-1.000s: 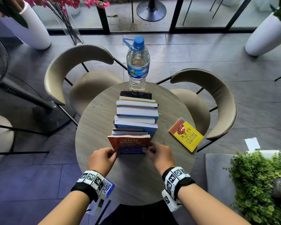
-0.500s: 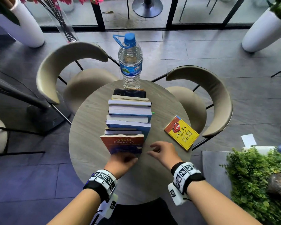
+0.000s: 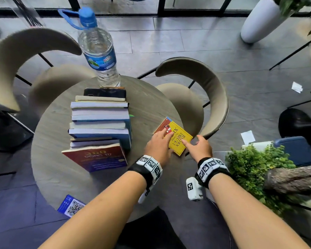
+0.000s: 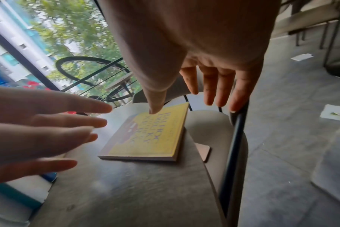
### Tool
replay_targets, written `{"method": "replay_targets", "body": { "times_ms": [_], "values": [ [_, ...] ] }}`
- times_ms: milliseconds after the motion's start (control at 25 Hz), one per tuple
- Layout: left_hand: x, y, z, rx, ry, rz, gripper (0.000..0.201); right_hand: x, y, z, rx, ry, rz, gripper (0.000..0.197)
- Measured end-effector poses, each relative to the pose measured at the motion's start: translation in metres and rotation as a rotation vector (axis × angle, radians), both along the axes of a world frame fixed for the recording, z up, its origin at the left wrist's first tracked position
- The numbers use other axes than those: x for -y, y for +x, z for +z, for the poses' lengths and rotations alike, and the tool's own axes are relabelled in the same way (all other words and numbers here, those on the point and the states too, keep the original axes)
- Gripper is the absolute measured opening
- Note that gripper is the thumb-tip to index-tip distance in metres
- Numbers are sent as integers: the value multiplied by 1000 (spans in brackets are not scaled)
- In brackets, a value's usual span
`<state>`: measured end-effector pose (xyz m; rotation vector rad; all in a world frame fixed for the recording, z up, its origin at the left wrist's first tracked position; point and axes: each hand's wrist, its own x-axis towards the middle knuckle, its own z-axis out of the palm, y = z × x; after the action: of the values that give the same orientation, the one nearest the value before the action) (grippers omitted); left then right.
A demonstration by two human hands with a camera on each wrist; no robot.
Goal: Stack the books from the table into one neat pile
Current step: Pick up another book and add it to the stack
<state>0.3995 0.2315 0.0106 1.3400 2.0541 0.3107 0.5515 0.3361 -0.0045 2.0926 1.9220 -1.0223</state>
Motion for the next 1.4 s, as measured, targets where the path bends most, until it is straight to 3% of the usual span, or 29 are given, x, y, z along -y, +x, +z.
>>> {"method": "replay_targets", "body": {
  "times_ms": [200,400,560,640,720,840,920,1200,1400],
  "values": [
    [-42,-11,-26,-314,-16,-224,90,4,3,-21,-132,-15,-62,37],
    [-52,-19,-37,-397,-17,-331,96,10,0,-36,-228,37,-182,42],
    [-55,-22,-36,-426,-36,-361,113,9,2,-24,-302,79,-177,29],
    [-54,-20,-33,-428,-29,-363,109,8,5,-17,-409,67,-154,25],
    [-49,-20,-28,-387,74,-312,90,8,5,-6,-465,47,-110,21],
    [-35,-23,-14,-238,288,-177,41,6,9,19,-484,38,30,20],
    [-22,-19,-5,-84,349,-81,28,3,16,37,-463,34,138,20],
    [69,-10,21,382,369,154,21,22,7,87,-380,31,565,21],
    [159,-22,29,482,376,432,27,62,-26,80,-429,-86,742,19]
  ]
}}
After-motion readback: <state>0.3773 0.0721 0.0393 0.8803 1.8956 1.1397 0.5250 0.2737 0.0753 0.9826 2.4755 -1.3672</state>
